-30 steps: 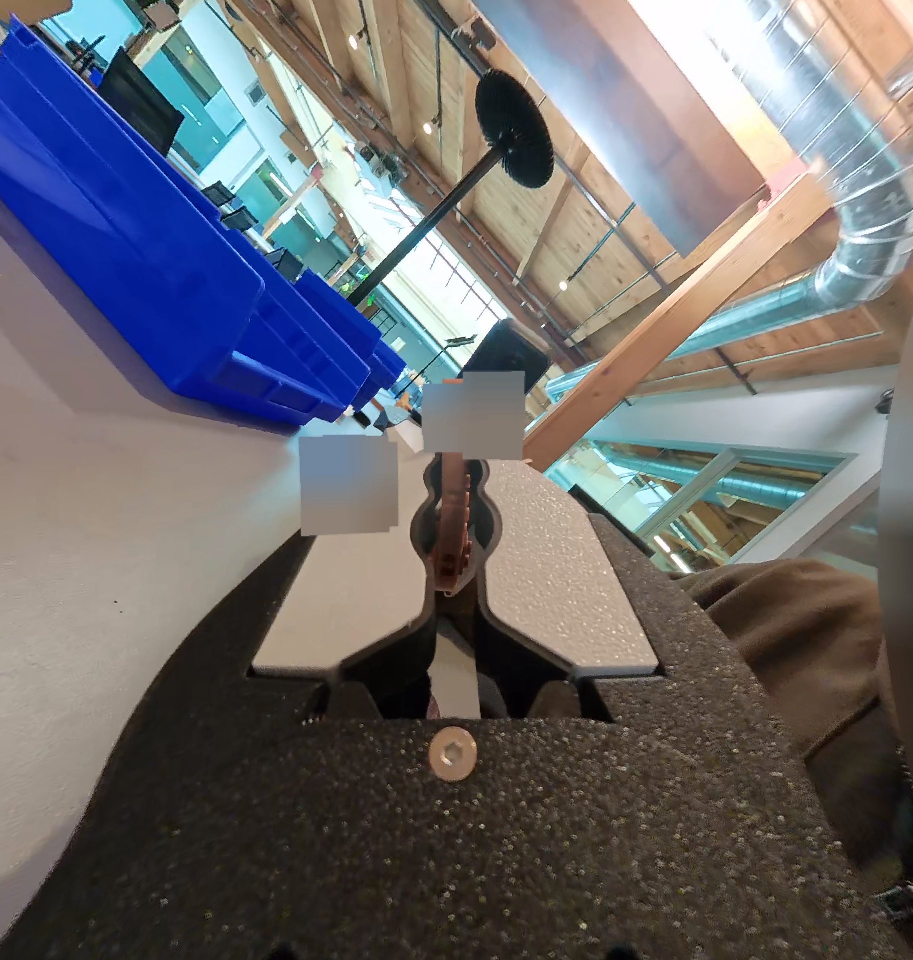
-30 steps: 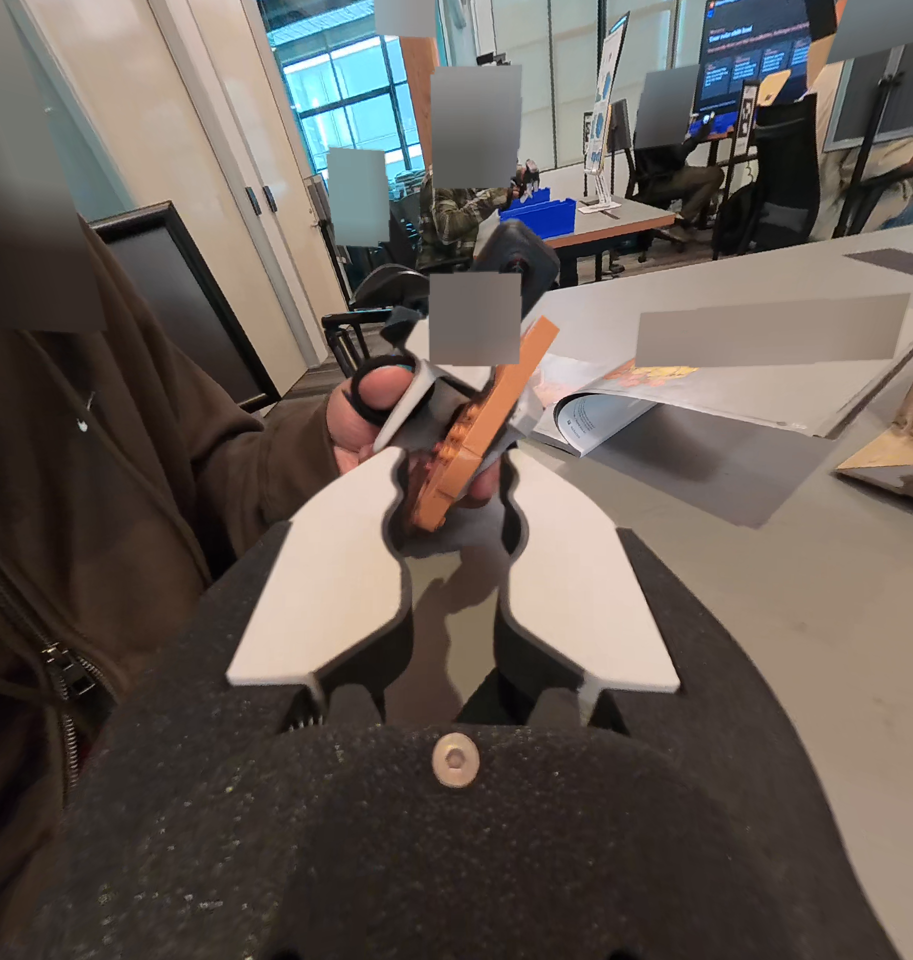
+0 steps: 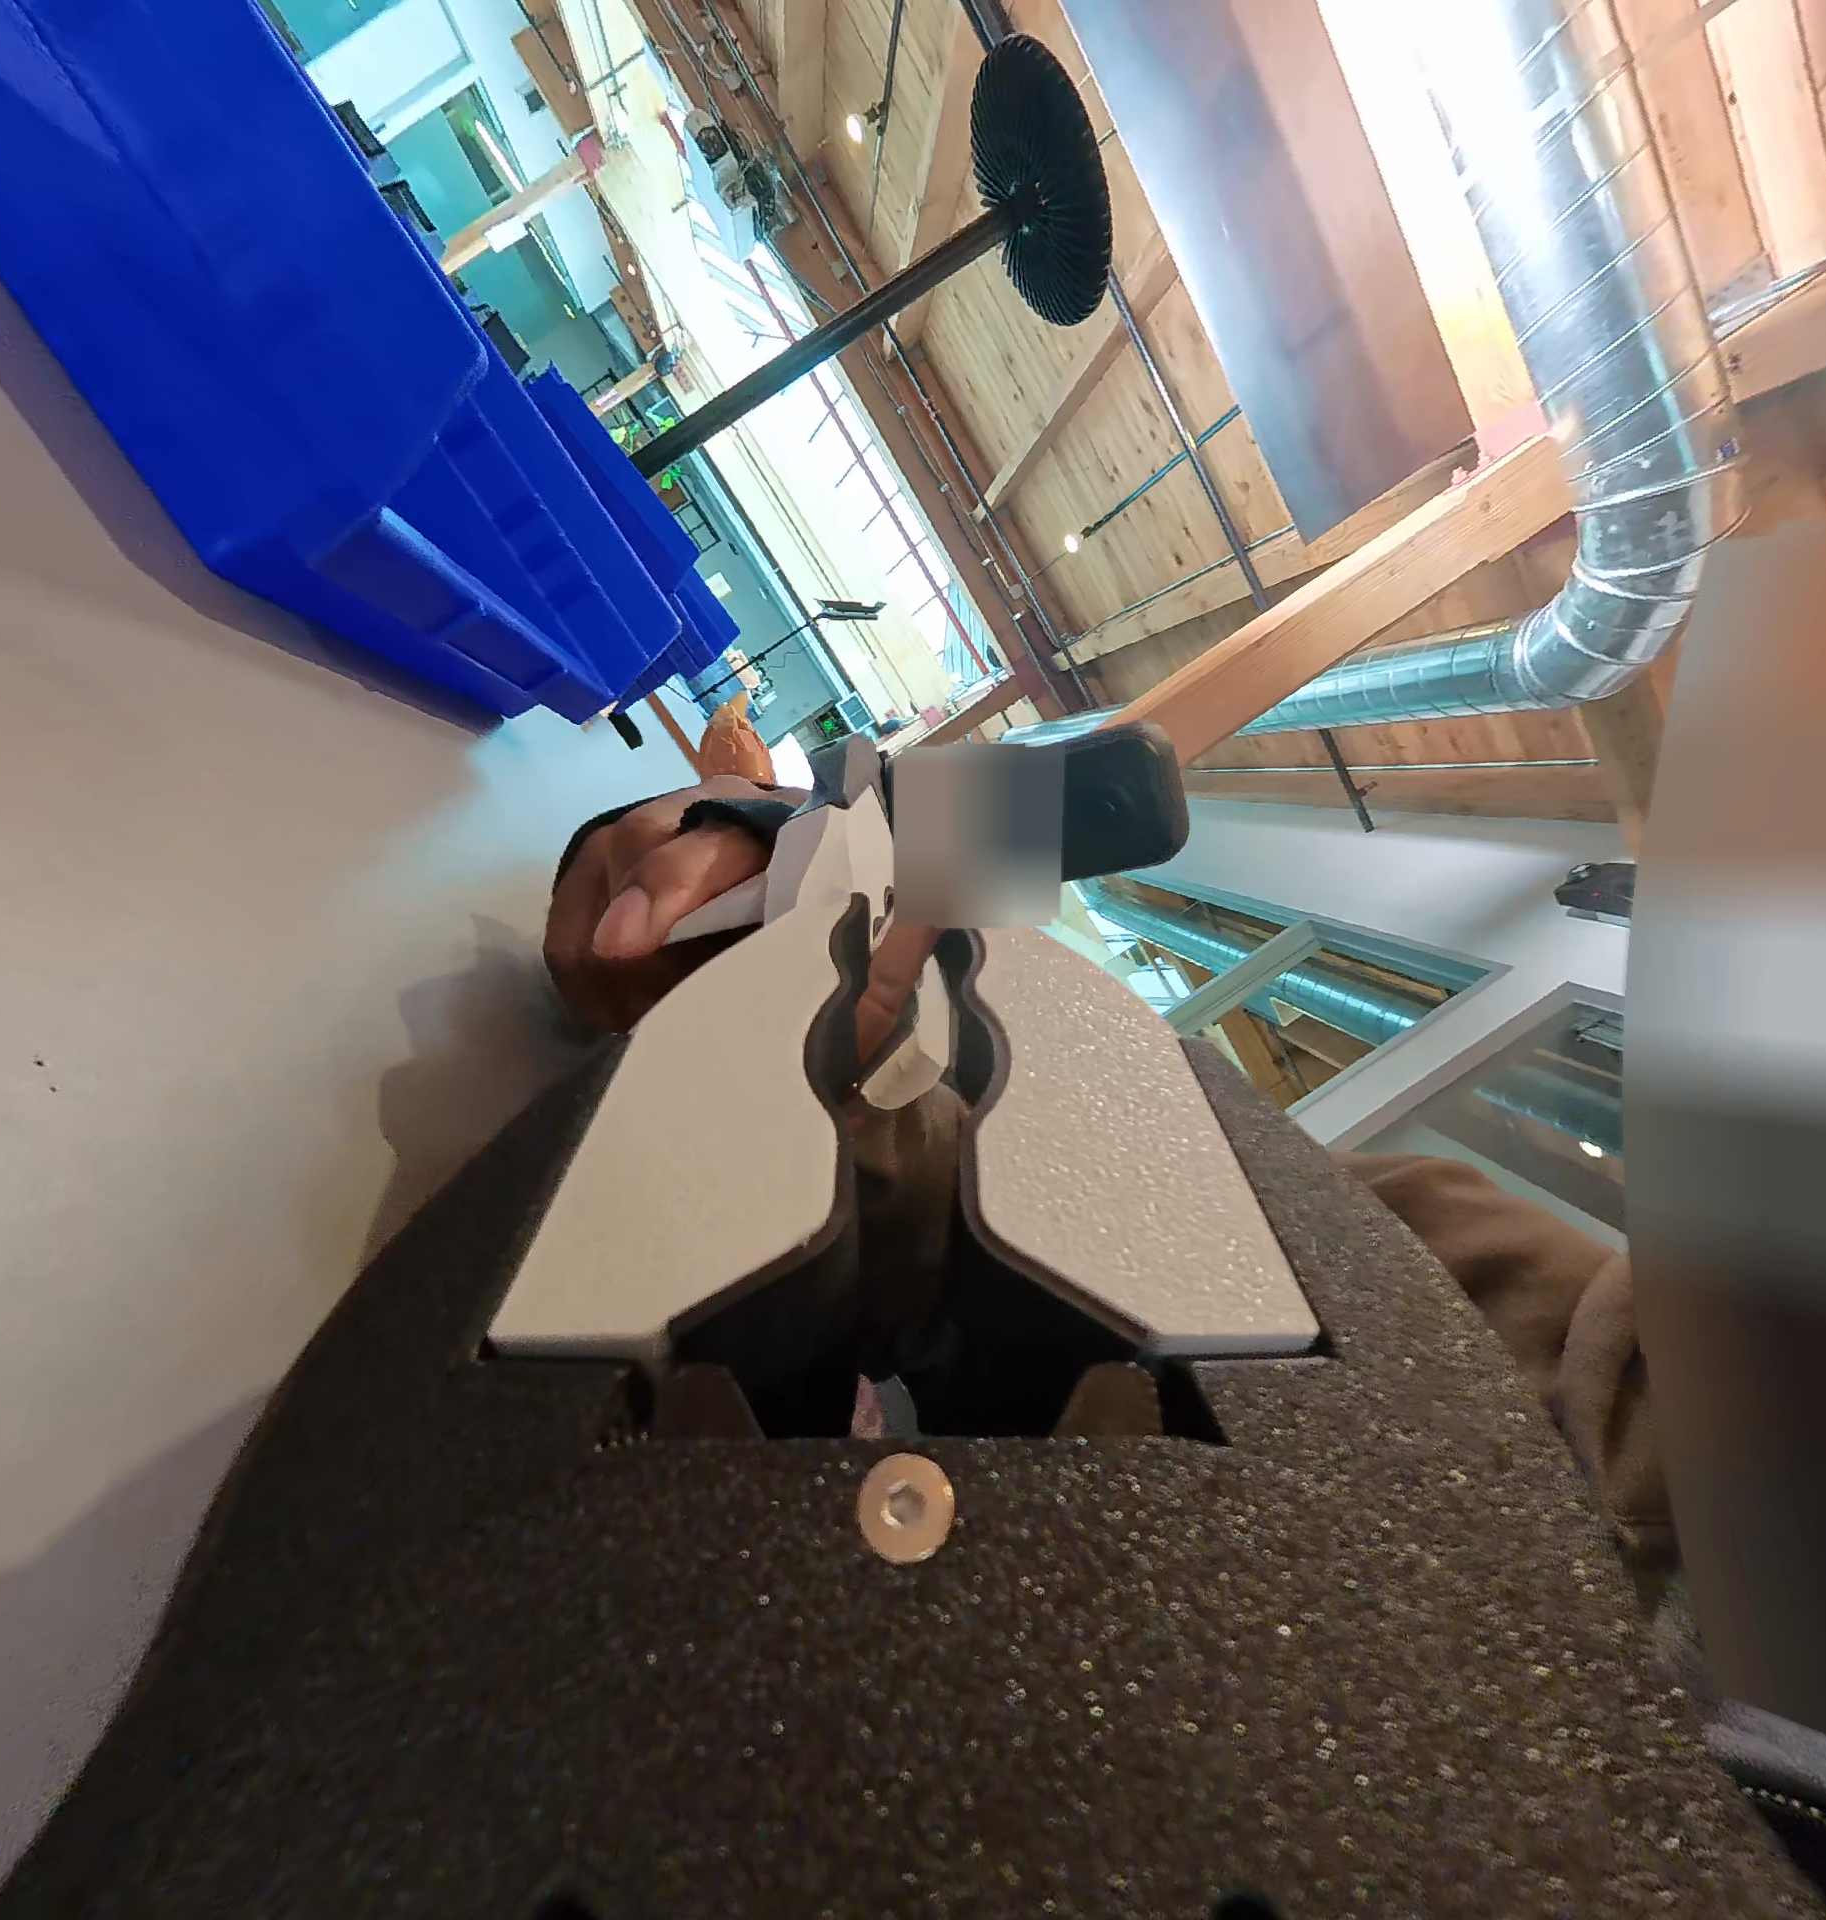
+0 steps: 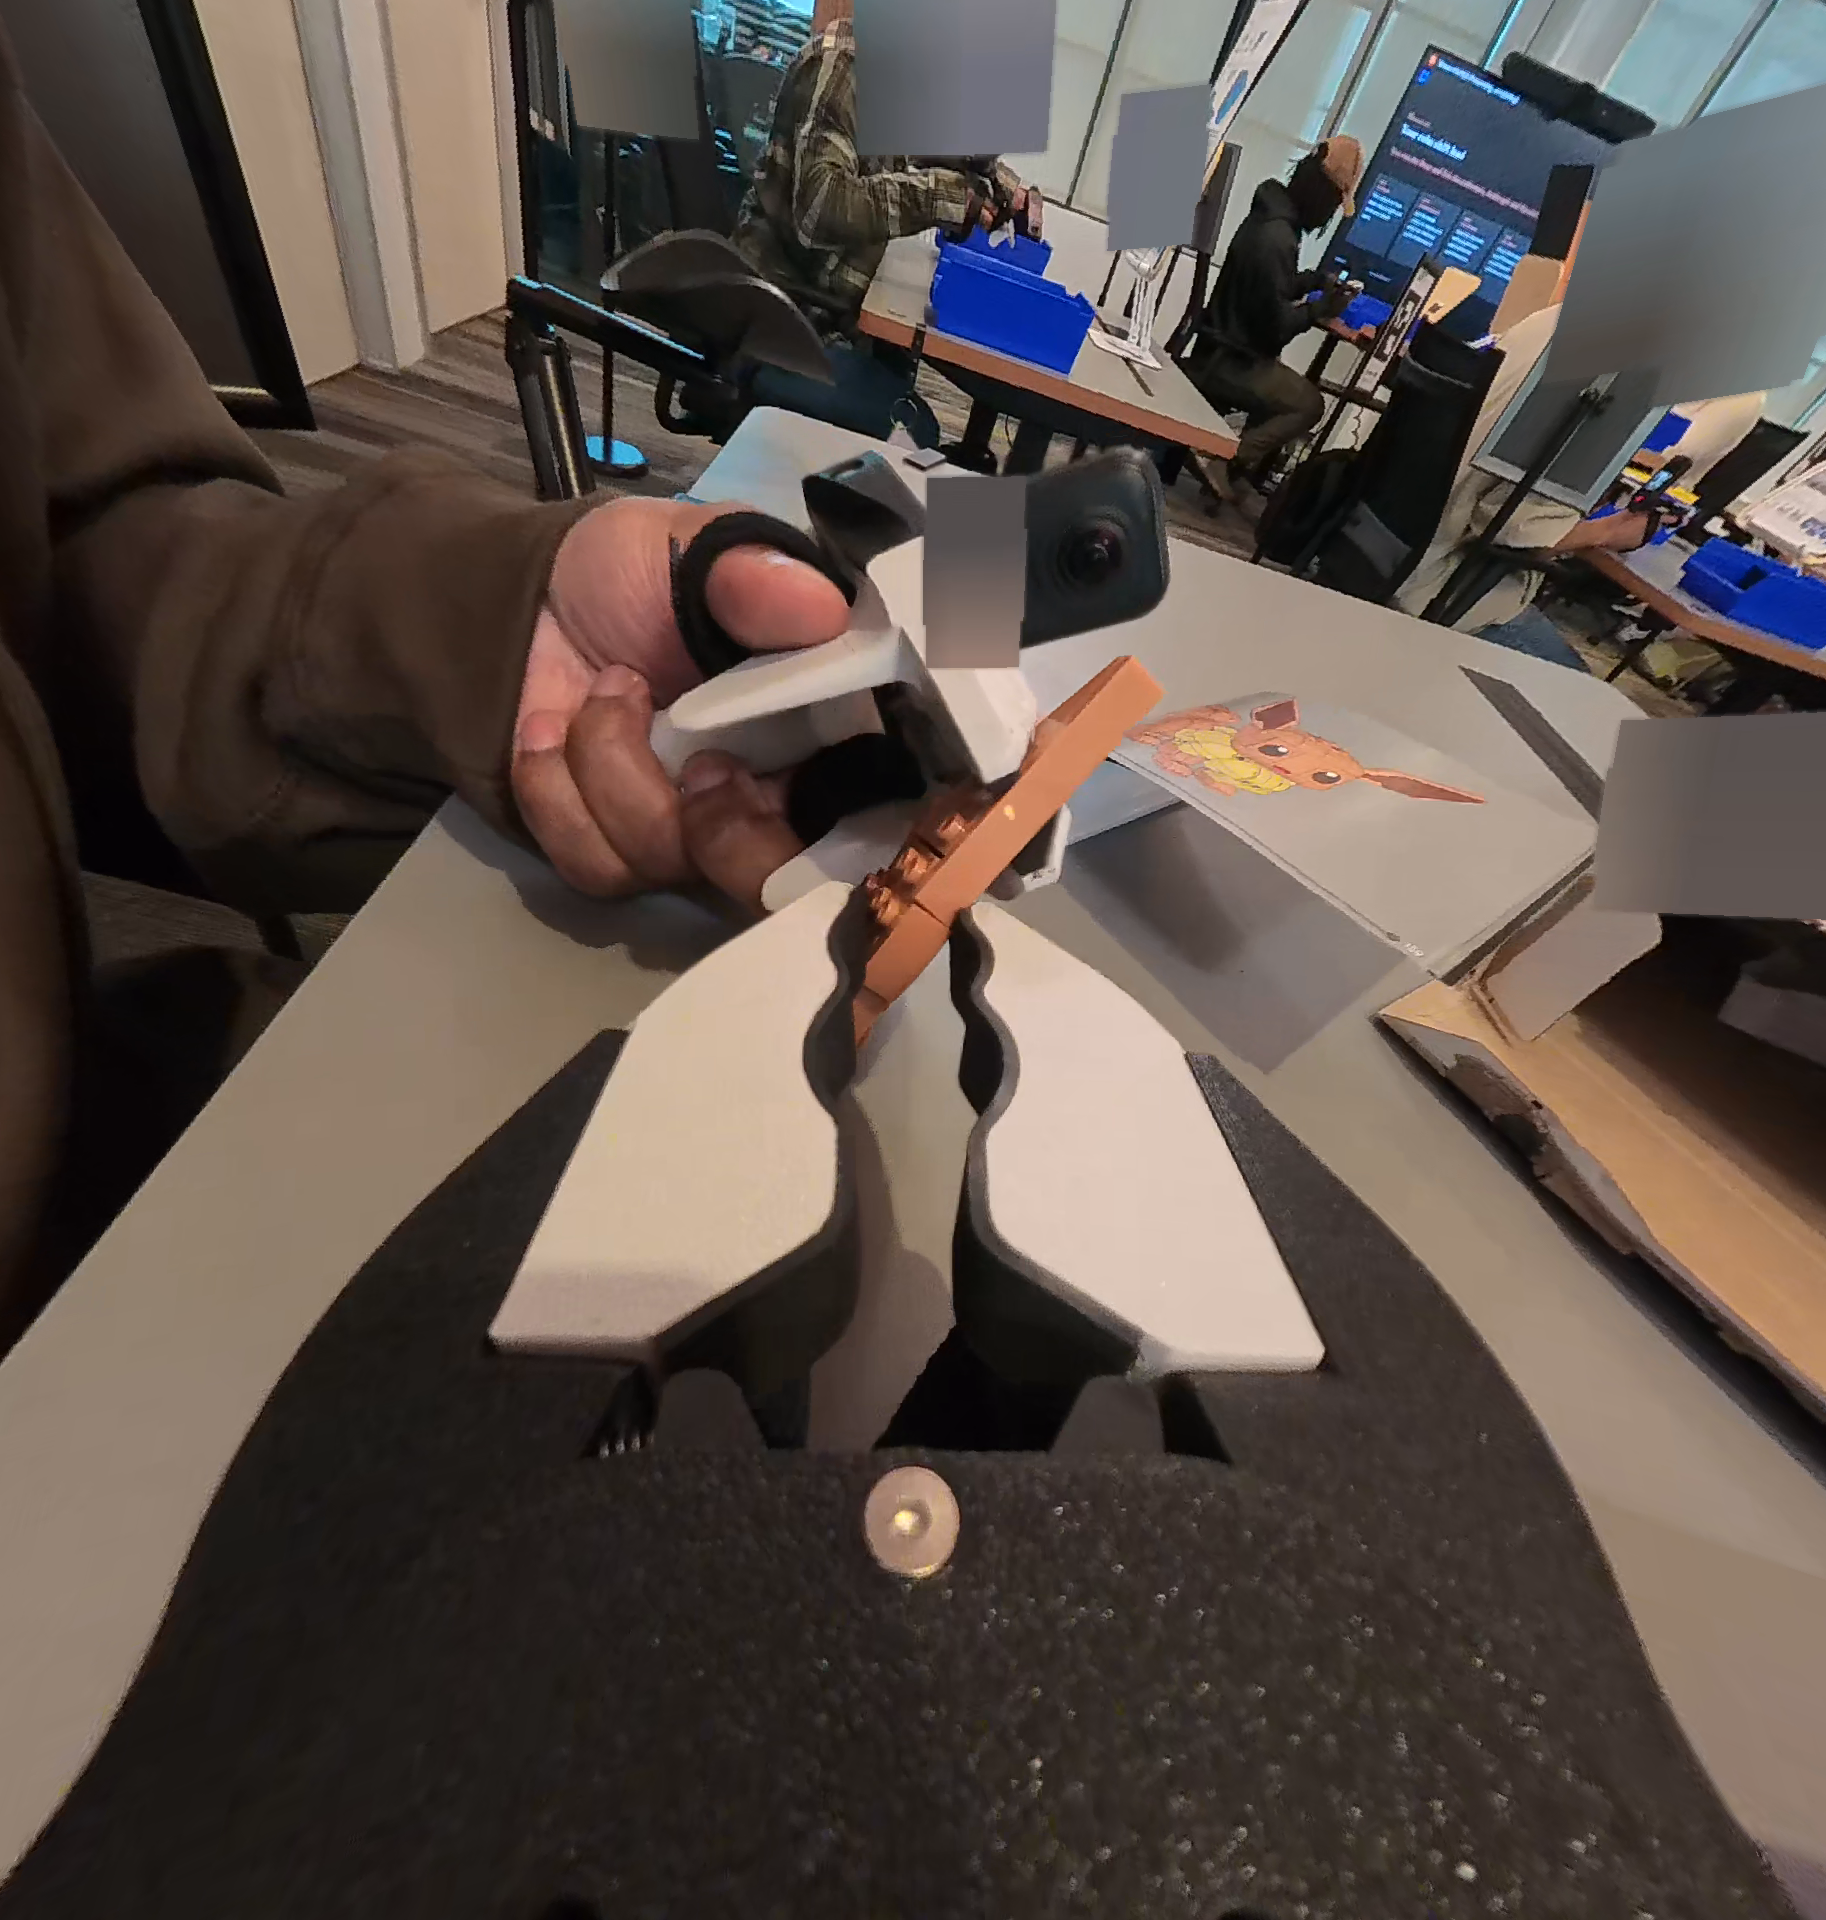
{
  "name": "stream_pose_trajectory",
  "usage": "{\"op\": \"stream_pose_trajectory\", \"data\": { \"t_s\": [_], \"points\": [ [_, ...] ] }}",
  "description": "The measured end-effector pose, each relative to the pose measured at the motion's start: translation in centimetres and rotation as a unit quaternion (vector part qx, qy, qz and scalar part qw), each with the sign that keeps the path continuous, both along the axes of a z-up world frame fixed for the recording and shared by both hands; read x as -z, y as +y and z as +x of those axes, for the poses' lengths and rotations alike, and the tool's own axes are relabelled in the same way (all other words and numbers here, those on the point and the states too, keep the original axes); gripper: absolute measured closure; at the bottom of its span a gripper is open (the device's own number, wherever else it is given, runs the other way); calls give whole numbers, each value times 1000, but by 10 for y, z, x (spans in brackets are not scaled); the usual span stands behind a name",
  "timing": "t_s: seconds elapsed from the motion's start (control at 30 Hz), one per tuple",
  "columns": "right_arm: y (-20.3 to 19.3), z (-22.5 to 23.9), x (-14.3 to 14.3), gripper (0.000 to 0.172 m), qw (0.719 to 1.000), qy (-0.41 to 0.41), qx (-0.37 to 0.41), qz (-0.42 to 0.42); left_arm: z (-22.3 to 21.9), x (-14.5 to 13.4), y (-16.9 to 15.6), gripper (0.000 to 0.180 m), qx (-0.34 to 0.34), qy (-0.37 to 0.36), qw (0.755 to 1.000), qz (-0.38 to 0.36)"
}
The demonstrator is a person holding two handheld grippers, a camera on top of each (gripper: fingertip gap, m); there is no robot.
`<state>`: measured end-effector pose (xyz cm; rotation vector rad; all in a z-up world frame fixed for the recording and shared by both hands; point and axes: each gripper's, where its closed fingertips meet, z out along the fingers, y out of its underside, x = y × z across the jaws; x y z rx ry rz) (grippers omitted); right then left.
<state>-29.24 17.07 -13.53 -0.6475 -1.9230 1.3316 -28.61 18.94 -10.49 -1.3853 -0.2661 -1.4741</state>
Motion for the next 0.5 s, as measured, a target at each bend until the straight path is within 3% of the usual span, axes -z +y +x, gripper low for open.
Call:
{"op": "stream_pose_trajectory", "data": {
  "t_s": [0.27,0.5],
  "points": [
    [-1,1,-1,156,1000,11,1,11,0,-2,-1,165,20,-40,999,2],
    [4,-3,-11,159,997,-3,4,-75,-1,-8,2,162,-63,103,991,66]
  ]
}}
